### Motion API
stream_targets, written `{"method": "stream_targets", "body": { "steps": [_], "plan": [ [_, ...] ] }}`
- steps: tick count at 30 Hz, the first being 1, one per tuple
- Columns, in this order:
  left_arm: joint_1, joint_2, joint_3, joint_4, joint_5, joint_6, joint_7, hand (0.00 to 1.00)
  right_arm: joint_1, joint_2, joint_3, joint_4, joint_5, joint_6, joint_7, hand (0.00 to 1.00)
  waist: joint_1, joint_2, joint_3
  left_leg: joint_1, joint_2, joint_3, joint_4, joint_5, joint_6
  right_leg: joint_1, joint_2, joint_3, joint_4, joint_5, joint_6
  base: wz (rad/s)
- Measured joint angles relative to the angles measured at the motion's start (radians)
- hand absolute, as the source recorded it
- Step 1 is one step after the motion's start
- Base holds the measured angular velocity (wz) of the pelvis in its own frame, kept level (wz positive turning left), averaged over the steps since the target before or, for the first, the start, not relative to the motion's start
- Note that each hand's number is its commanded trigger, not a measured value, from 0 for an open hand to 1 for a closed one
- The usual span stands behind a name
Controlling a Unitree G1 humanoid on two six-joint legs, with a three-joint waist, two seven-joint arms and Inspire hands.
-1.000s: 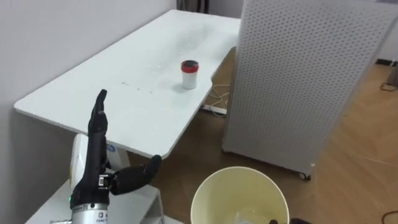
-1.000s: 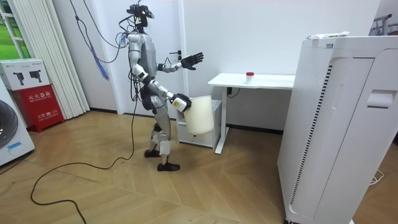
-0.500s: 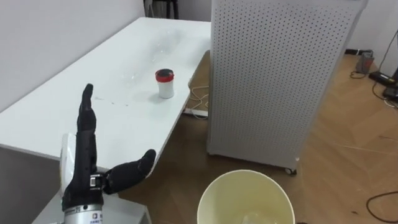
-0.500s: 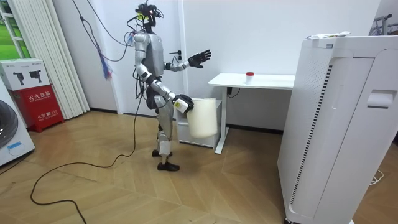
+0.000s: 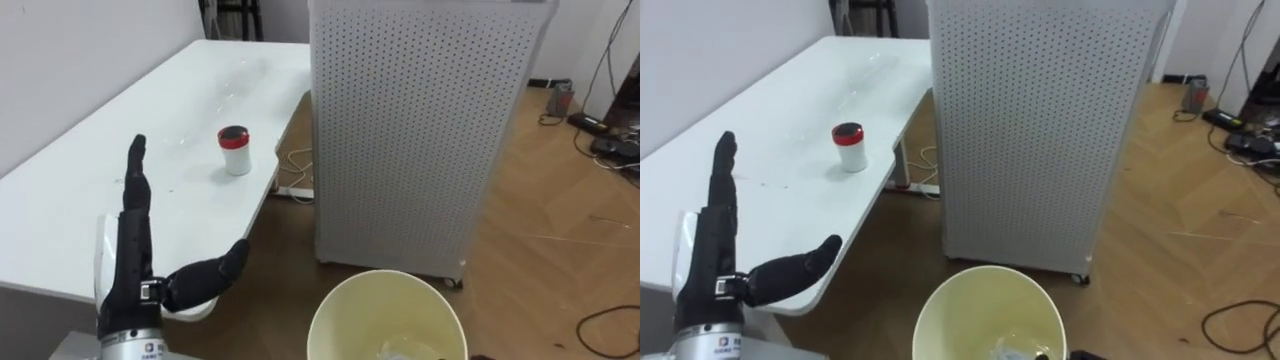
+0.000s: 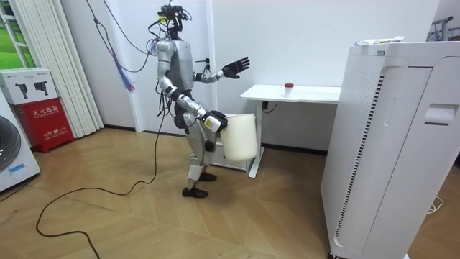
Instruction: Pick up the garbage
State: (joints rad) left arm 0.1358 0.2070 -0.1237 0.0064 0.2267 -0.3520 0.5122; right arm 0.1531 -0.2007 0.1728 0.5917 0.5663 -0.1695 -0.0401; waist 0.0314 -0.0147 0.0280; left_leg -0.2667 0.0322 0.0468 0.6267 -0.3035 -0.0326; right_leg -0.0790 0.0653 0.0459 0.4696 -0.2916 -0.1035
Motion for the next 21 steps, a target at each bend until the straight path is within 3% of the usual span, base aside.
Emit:
{"method": "stream_targets", "body": {
  "steps": [2,3,4,6,8,10,11,13,15,16,18,21],
  "plan": [
    [-0.001,0.0,0.002,0.007,0.007,-0.003,0.0,0.0,0.005,-0.001,0.005,0.001,0.003,0.01,-0.002,1.0,0.007,-0.009,-0.0023,-0.051,-0.014,-0.028,-0.154,0.085,0.001,0.005,-0.011,0.003,0.008,-0.021,0.005,-0.34],
    [0.0,-0.001,0.003,0.017,0.009,-0.003,0.001,0.0,0.014,-0.001,0.013,0.002,0.01,0.021,0.0,1.0,0.017,-0.017,-0.013,-0.065,-0.022,-0.036,-0.203,0.152,0.002,0.012,-0.016,0.015,0.02,-0.045,0.018,-0.16],
    [-0.002,-0.001,0.004,0.019,0.008,-0.003,0.0,0.0,0.019,0.001,0.013,0.003,0.01,0.031,0.0,1.0,0.015,-0.022,-0.0279,-0.06,-0.035,-0.037,-0.213,0.199,0.022,0.012,-0.024,0.008,0.029,-0.061,0.035,-0.09],
    [-0.001,-0.003,0.002,0.019,0.004,-0.002,-0.003,0.0,0.022,-0.002,0.011,0.003,0.01,0.036,-0.001,1.0,0.017,-0.039,-0.0262,-0.047,-0.044,-0.02,-0.213,0.227,0.047,0.027,-0.044,0.002,0.014,-0.074,0.048,-0.16],
    [0.008,-0.002,0.007,0.02,0.001,-0.001,-0.011,0.0,0.028,-0.005,0.009,0.003,0.01,0.037,-0.001,1.0,0.033,-0.047,-0.0235,-0.039,-0.049,0.002,-0.185,0.215,0.072,0.049,-0.063,0.001,-0.011,-0.081,0.061,-0.33],
    [0.006,-0.001,0.008,0.02,0.002,-0.001,-0.018,0.0,0.021,-0.008,0.01,0.003,0.004,0.037,-0.002,1.0,0.036,-0.045,-0.0202,-0.035,-0.065,0.023,-0.143,0.157,0.09,0.072,-0.094,-0.01,-0.014,-0.103,0.08,-0.19],
    [0.004,-0.001,0.007,0.02,0.001,-0.001,-0.018,0.0,0.019,-0.009,0.01,0.003,0.003,0.037,-0.001,1.0,0.031,-0.045,-0.0197,-0.035,-0.069,0.03,-0.138,0.144,0.095,0.075,-0.101,-0.013,-0.012,-0.111,0.086,-0.11],
    [-0.011,-0.002,0.003,0.02,0.004,-0.001,-0.024,0.0,0.015,-0.008,0.011,0.003,0.004,0.038,-0.001,1.0,0.031,-0.045,-0.0183,-0.034,-0.088,0.046,-0.107,0.096,0.111,0.06,-0.132,-0.026,0.059,-0.132,0.112,-0.08],
    [-0.021,0.0,0.001,0.02,0.006,-0.001,-0.027,0.0,0.014,-0.006,0.017,0.003,0.005,0.038,-0.002,1.0,0.03,-0.05,-0.0155,-0.014,-0.102,0.065,-0.093,0.067,0.13,0.033,-0.167,-0.054,0.178,-0.136,0.123,-0.06],
    [-0.027,0.002,0.001,0.02,0.006,-0.001,-0.029,0.0,0.009,-0.008,0.026,0.002,0.004,0.04,-0.001,1.0,0.032,-0.055,-0.0113,0.007,-0.115,0.077,-0.083,0.043,0.139,0.004,-0.199,-0.081,0.27,-0.128,0.138,-0.07],
    [-0.032,0.005,0.002,0.02,0.008,-0.001,-0.028,0.0,-0.002,-0.008,0.035,0.002,0.003,0.04,0.0,1.0,0.033,-0.049,-0.0057,0.025,-0.12,0.091,-0.052,0.005,0.15,-0.024,-0.234,-0.121,0.369,-0.105,0.171,-0.15],
    [-0.043,0.007,0.002,0.02,0.008,-0.001,-0.022,0.0,-0.017,-0.008,0.044,0.003,-0.004,0.04,0.009,1.0,0.03,-0.034,0.0034,0.037,-0.127,0.091,-0.026,-0.039,0.167,-0.061,-0.274,-0.166,0.476,-0.047,0.176,-0.05]
  ]
}}
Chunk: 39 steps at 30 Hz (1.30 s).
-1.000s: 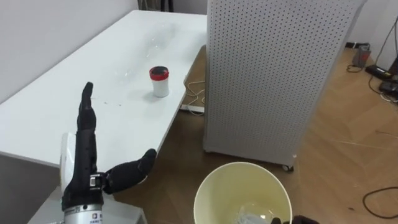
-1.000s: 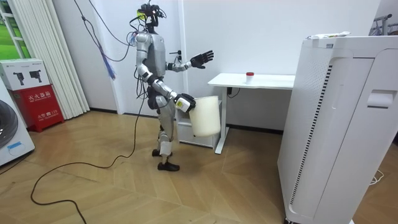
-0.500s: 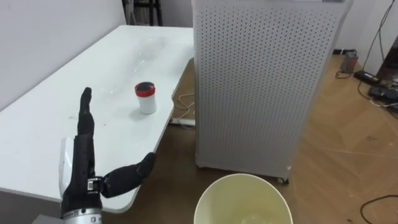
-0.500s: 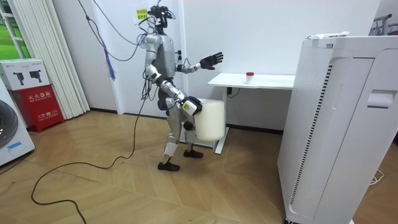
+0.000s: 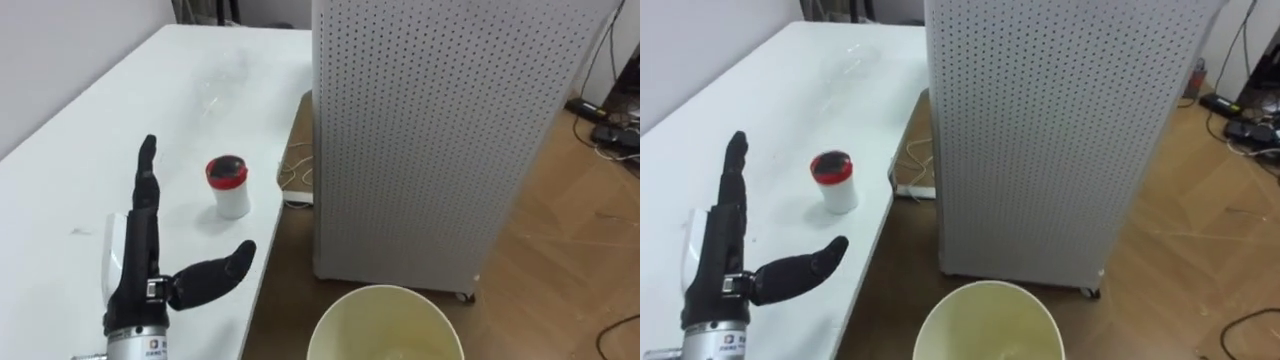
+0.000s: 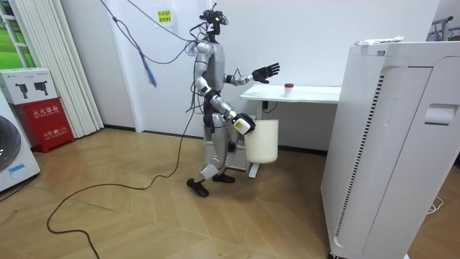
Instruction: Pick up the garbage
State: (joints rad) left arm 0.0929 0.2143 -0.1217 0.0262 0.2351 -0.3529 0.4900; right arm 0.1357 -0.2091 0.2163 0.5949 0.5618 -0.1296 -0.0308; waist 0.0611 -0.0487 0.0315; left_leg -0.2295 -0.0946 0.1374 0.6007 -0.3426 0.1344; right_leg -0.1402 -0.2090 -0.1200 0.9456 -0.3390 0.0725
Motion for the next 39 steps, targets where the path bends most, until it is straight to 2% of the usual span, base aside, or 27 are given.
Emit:
{"method": "stream_targets", "body": {
  "steps": [2,3,5,6,7,8,9,10,12,14,16,19,21,22,23,24,25,26,27,28,29,30,31,34,39],
  "plan": [
    [-0.007,0.0,0.001,0.001,-0.004,0.0,0.004,0.0,-0.006,0.0,0.002,0.0,-0.011,0.0,0.004,1.0,0.008,0.01,-0.0006,0.003,0.002,-0.004,-0.018,-0.005,0.004,-0.042,-0.007,-0.009,0.011,0.001,0.005,-0.15],
    [-0.014,-0.001,0.0,0.006,-0.004,0.0,0.007,0.0,-0.007,-0.002,0.002,0.0,-0.014,0.0,0.008,1.0,0.019,0.024,-0.0025,0.005,0.014,-0.007,-0.029,-0.005,0.004,-0.08,0.0,-0.015,-0.006,-0.026,-0.001,-0.14],
    [-0.014,-0.001,0.001,0.008,-0.002,0.0,0.009,0.0,0.004,-0.003,0.002,0.0,-0.028,0.0,0.014,1.0,0.026,0.034,-0.0052,0.026,0.029,-0.01,-0.057,-0.004,0.001,-0.121,0.011,-0.022,-0.09,-0.041,-0.001,-0.05],
    [-0.014,-0.001,0.001,0.014,-0.001,0.0,0.012,0.0,0.01,-0.003,0.004,0.001,-0.054,0.001,0.013,1.0,0.025,0.034,-0.0047,0.046,0.033,-0.011,-0.071,-0.004,-0.001,-0.123,0.014,-0.022,-0.197,-0.037,-0.003,0.05],
    [-0.013,0.0,0.0,0.018,-0.002,0.0,0.02,0.0,0.01,-0.004,0.009,0.001,-0.062,0.001,0.012,1.0,0.023,0.031,-0.0067,0.059,0.033,-0.011,-0.08,-0.008,-0.009,-0.121,0.019,-0.023,-0.306,-0.004,-0.009,0.06],
    [-0.013,0.0,0.001,0.02,-0.001,0.0,0.023,0.0,0.009,-0.004,0.01,0.001,-0.064,0.001,0.012,1.0,0.024,0.03,-0.006,0.068,0.031,-0.013,-0.085,-0.01,-0.013,-0.123,0.022,-0.022,-0.348,0.042,0.003,0.22],
    [-0.012,-0.007,-0.004,0.036,0.002,0.001,0.026,0.0,0.014,-0.009,0.01,0.006,-0.066,0.001,0.012,1.0,0.016,0.044,-0.016,0.078,0.037,-0.039,-0.096,-0.008,-0.021,-0.095,0.037,-0.042,-0.379,0.057,0.0,0.19],
    [-0.011,-0.005,-0.001,0.036,0.003,0.001,0.026,0.0,0.011,-0.009,0.01,0.013,-0.077,0.001,0.012,1.0,0.02,0.047,-0.0184,0.091,0.047,-0.046,-0.119,-0.002,-0.031,-0.072,0.053,-0.046,-0.415,0.067,-0.007,0.17],
    [-0.008,-0.004,-0.001,0.035,-0.001,0.002,0.027,0.0,0.009,-0.008,0.01,0.02,-0.083,0.001,0.016,1.0,0.024,0.045,-0.0195,0.12,0.054,-0.06,-0.166,0.015,-0.047,-0.038,0.073,-0.048,-0.472,0.083,-0.011,0.03],
    [0.002,-0.004,-0.003,0.033,-0.003,0.009,0.025,0.0,0.007,-0.008,0.01,0.02,-0.087,0.001,0.02,1.0,0.023,0.044,-0.021,0.145,0.065,-0.063,-0.202,0.022,-0.054,-0.005,0.091,-0.049,-0.521,0.094,-0.014,0.04],
    [0.023,-0.003,-0.009,0.021,-0.005,0.04,0.018,0.0,0.008,-0.008,0.01,0.017,-0.095,0.001,0.021,1.0,0.022,0.042,-0.0232,0.181,0.069,-0.078,-0.233,0.027,-0.061,0.035,0.104,-0.049,-0.56,0.096,-0.015,0.02],
    [0.04,-0.004,-0.013,0.013,-0.004,0.059,0.015,0.0,0.007,-0.008,0.011,0.009,-0.101,0.005,0.023,1.0,0.023,0.033,-0.0287,0.209,0.071,-0.088,-0.267,0.035,-0.071,0.061,0.112,-0.045,-0.591,0.096,-0.016,0.02],
    [0.042,-0.003,-0.013,0.013,-0.005,0.074,0.008,0.0,0.006,-0.009,0.011,0.006,-0.109,0.008,0.029,1.0,0.021,0.032,-0.0292,0.224,0.073,-0.096,-0.274,0.037,-0.076,0.085,0.116,-0.045,-0.617,0.1,-0.021,0.05],
    [0.046,-0.003,-0.013,0.013,-0.005,0.078,0.003,0.0,0.006,-0.008,0.015,0.006,-0.11,0.011,0.031,1.0,0.016,0.025,-0.0269,0.217,0.072,-0.083,-0.243,0.041,-0.082,0.12,0.109,-0.023,-0.655,0.108,-0.02,0.18],
    [0.046,-0.001,-0.013,0.013,-0.007,0.078,0.0,0.0,0.006,-0.005,0.017,0.007,-0.11,0.012,0.033,1.0,0.011,0.007,-0.0169,0.191,0.067,-0.07,-0.185,0.046,-0.093,0.142,0.102,0.019,-0.679,0.112,-0.018,0.46],
    [0.048,-0.004,-0.02,0.012,-0.01,0.079,-0.003,0.0,0.01,0.009,0.018,0.011,-0.107,0.012,0.034,1.0,-0.002,-0.021,-0.0143,0.117,0.054,-0.057,-0.156,0.039,-0.115,0.168,0.086,0.119,-0.717,0.117,-0.01,0.8],
    [0.026,-0.01,-0.05,0.008,-0.009,0.079,-0.004,0.0,0.011,-0.001,0.005,0.013,-0.091,0.012,0.034,1.0,-0.011,-0.009,-0.0228,0.035,0.066,-0.059,-0.23,0.107,-0.093,0.157,0.087,0.153,-0.722,0.114,-0.005,0.83],
    [0.021,-0.009,-0.063,0.008,-0.008,0.078,-0.004,0.0,0.007,-0.005,0.0,0.027,-0.09,0.017,0.033,1.0,-0.008,-0.019,-0.023,0.02,0.068,-0.037,-0.214,0.139,-0.076,0.152,0.079,0.149,-0.722,0.103,0.006,0.42],
    [0.035,-0.008,-0.079,0.008,-0.009,0.079,0.001,0.0,0.007,-0.003,0.002,0.028,-0.091,0.025,0.033,1.0,0.02,-0.022,-0.0252,0.034,0.073,0.002,-0.23,0.147,-0.072,0.145,0.074,0.105,-0.725,0.11,0.018,-0.11],
    [0.042,0.0,-0.09,0.015,-0.017,0.083,0.003,0.0,0.005,0.002,0.009,0.023,-0.091,0.025,0.034,1.0,0.033,-0.018,-0.0225,0.048,0.076,-0.003,-0.233,0.147,-0.072,0.148,0.078,0.061,-0.734,0.121,0.013,-0.29],
    [0.043,0.004,-0.092,0.019,-0.03,0.086,0.003,0.0,0.003,0.002,0.013,0.017,-0.091,0.025,0.035,1.0,0.037,-0.015,-0.0216,0.055,0.078,-0.008,-0.234,0.146,-0.072,0.147,0.083,0.051,-0.747,0.129,0.008,-0.35],
    [0.043,0.009,-0.09,0.024,-0.041,0.088,0.002,0.0,0.002,0.002,0.023,0.0,-0.093,0.025,0.035,1.0,0.042,-0.009,-0.018,0.073,0.079,-0.026,-0.242,0.146,-0.072,0.138,0.097,0.041,-0.783,0.155,0.001,-0.31],
    [0.045,0.006,-0.09,0.027,-0.06,0.089,-0.003,0.0,0.009,-0.002,0.034,-0.016,-0.095,0.025,0.034,1.0,0.04,0.006,-0.0186,0.095,0.083,-0.045,-0.257,0.146,-0.074,0.151,0.106,0.029,-0.781,0.179,-0.002,-0.29],
    [0.046,-0.002,-0.088,0.035,-0.082,0.088,-0.015,0.0,0.002,-0.001,0.039,-0.021,-0.101,0.025,0.043,1.0,0.024,0.016,-0.0182,0.145,0.081,-0.044,-0.319,0.153,-0.085,0.181,0.115,0.026,-0.789,0.18,-0.004,-0.09],
    [0.056,-0.002,-0.089,0.055,-0.089,0.088,-0.039,0.0,0.001,-0.001,0.037,-0.022,-0.134,0.025,0.043,1.0,0.018,0.013,-0.0166,0.159,0.082,-0.045,-0.333,0.155,-0.088,0.177,0.12,0.0,-0.773,0.181,-0.007,-0.04]
  ]
}}
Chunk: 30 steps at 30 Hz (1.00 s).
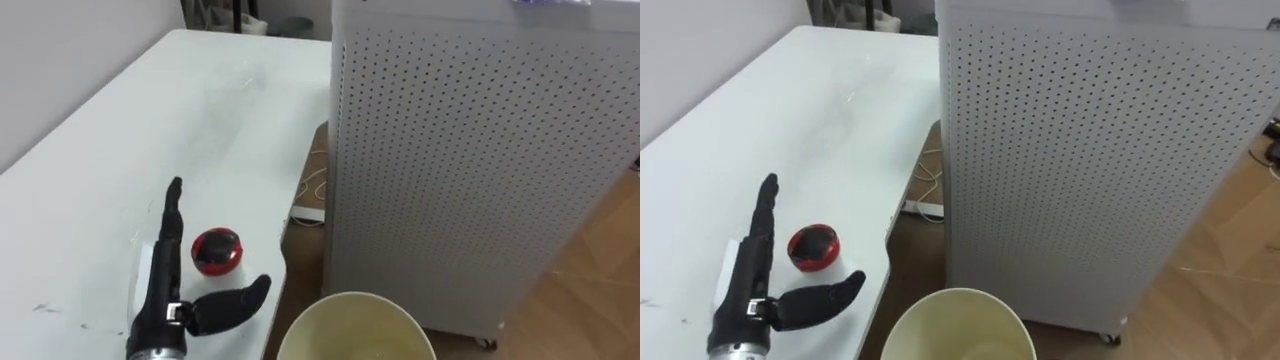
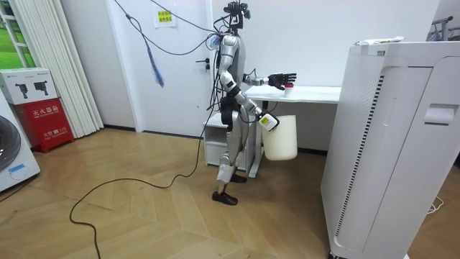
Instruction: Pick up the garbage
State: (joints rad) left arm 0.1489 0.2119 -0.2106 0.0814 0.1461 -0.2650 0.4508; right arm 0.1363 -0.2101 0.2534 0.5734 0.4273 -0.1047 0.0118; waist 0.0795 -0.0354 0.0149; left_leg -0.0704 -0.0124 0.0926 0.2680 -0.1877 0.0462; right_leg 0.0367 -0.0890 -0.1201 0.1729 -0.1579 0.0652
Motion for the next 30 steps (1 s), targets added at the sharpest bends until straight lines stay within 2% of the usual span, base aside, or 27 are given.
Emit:
{"method": "stream_targets", "body": {
  "steps": [4,16,30],
  "plan": [
    [0.0,-0.003,0.002,0.03,-0.002,0.0,-0.001,0.0,0.0,0.001,-0.003,0.0,-0.012,0.0,-0.008,1.0,-0.003,-0.003,0.0015,0.0,0.0,0.0,0.0,0.0,0.0,0.001,0.0,-0.019,0.0,0.003,-0.004,0.0],
    [0.0,-0.006,0.013,0.047,-0.021,0.0,-0.023,0.0,0.003,0.014,-0.002,0.005,-0.039,0.0,0.033,1.0,-0.022,-0.007,0.0038,0.031,0.001,0.01,-0.019,0.0,-0.001,0.014,0.0,-0.021,-0.003,0.003,-0.004,-0.03],
    [-0.002,-0.017,0.013,0.058,-0.039,0.0,-0.028,0.0,0.009,0.016,-0.001,0.004,-0.04,0.0,0.036,1.0,-0.023,-0.006,0.0027,0.047,0.001,0.013,-0.033,-0.001,-0.001,0.015,0.0,-0.022,-0.003,0.003,-0.004,-0.01]
  ]
}}
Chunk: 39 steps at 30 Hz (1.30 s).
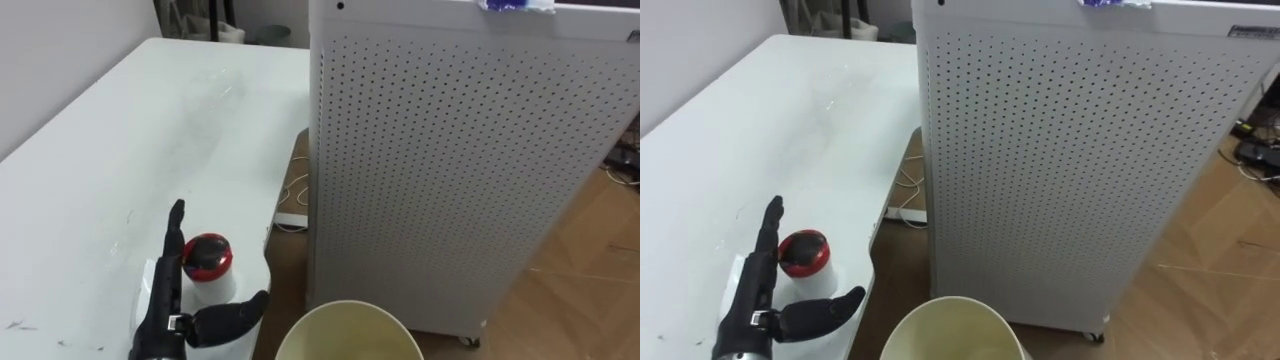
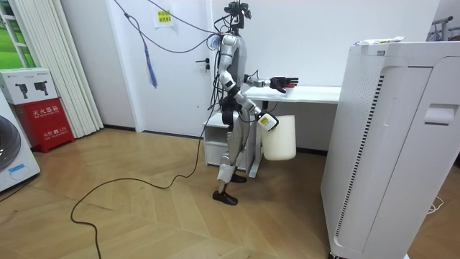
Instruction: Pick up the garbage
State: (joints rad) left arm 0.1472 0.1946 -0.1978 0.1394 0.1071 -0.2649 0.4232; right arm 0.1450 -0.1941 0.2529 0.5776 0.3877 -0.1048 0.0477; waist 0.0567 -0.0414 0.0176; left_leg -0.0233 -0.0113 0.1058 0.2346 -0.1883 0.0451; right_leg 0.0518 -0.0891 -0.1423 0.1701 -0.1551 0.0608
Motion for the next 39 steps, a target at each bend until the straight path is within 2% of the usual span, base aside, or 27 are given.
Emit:
{"method": "stream_targets", "body": {
  "steps": [8,12,16,19,26,27,28,29,39],
  "plan": [
    [-0.008,-0.005,0.001,0.027,-0.016,-0.005,0.012,0.0,0.004,0.0,0.0,0.001,0.0,0.0,0.0,1.0,-0.001,0.002,-0.0029,0.002,0.0,0.001,0.002,0.0,0.0,0.002,0.0,0.0,0.001,0.0,0.0,0.0],
    [-0.046,-0.01,0.002,0.074,-0.039,-0.006,0.042,0.0,0.005,0.001,0.0,0.003,0.0,0.0,0.0,1.0,-0.002,0.002,-0.0029,0.003,0.0,0.001,0.004,0.0,0.0,0.01,0.0,0.0,0.002,0.0,0.0,0.0],
    [-0.05,-0.011,0.005,0.101,-0.039,-0.003,0.068,0.0,0.009,0.001,0.0,0.008,0.0,0.001,0.0,1.0,-0.011,0.001,-0.0028,-0.001,0.001,0.001,0.005,0.0,0.0,0.002,0.0,0.001,0.009,0.0,0.0,-0.01],
    [-0.051,-0.014,0.007,0.121,-0.04,-0.001,0.092,0.0,0.012,0.001,0.0,0.01,0.0,0.014,-0.001,1.0,-0.023,-0.002,-0.0022,-0.001,0.005,0.0,0.005,0.0,0.0,-0.002,0.0,0.0,0.016,0.0,0.0,0.0],
    [-0.075,-0.025,0.022,0.136,-0.076,0.003,0.115,0.0,0.015,0.001,0.0,0.01,-0.025,0.031,-0.002,1.0,-0.026,-0.005,-0.0028,-0.002,0.005,0.001,0.005,0.0,0.0,-0.008,0.001,0.002,0.018,0.0,0.0,0.0],
    [-0.076,-0.026,0.025,0.136,-0.076,0.003,0.115,0.29,0.015,0.001,0.0,0.01,-0.033,0.032,-0.002,1.0,-0.026,-0.005,-0.0031,-0.002,0.005,0.001,0.005,0.0,0.0,-0.012,0.001,0.002,0.018,0.0,0.0,0.0],
    [-0.076,-0.027,0.029,0.136,-0.077,0.004,0.115,0.78,0.015,0.001,0.0,0.01,-0.042,0.033,-0.002,1.0,-0.026,-0.006,-0.0038,-0.002,0.005,0.001,0.005,0.0,0.0,-0.015,0.001,0.002,0.018,0.0,0.0,0.0],
    [-0.076,-0.027,0.029,0.137,-0.079,0.004,0.115,0.99,0.015,0.001,0.0,0.01,-0.042,0.033,-0.002,1.0,-0.026,-0.007,-0.004,-0.002,0.005,0.001,0.004,0.0,0.0,-0.015,0.001,0.002,0.019,0.0,0.0,0.0],
    [-0.112,-0.031,0.031,0.176,-0.187,0.028,0.114,1.0,0.025,0.003,0.001,0.01,-0.042,0.041,-0.009,1.0,-0.028,-0.012,-0.0046,-0.001,0.006,0.003,0.005,0.0,-0.001,-0.015,0.0,0.001,0.02,0.0,0.0,0.0]
  ]
}}
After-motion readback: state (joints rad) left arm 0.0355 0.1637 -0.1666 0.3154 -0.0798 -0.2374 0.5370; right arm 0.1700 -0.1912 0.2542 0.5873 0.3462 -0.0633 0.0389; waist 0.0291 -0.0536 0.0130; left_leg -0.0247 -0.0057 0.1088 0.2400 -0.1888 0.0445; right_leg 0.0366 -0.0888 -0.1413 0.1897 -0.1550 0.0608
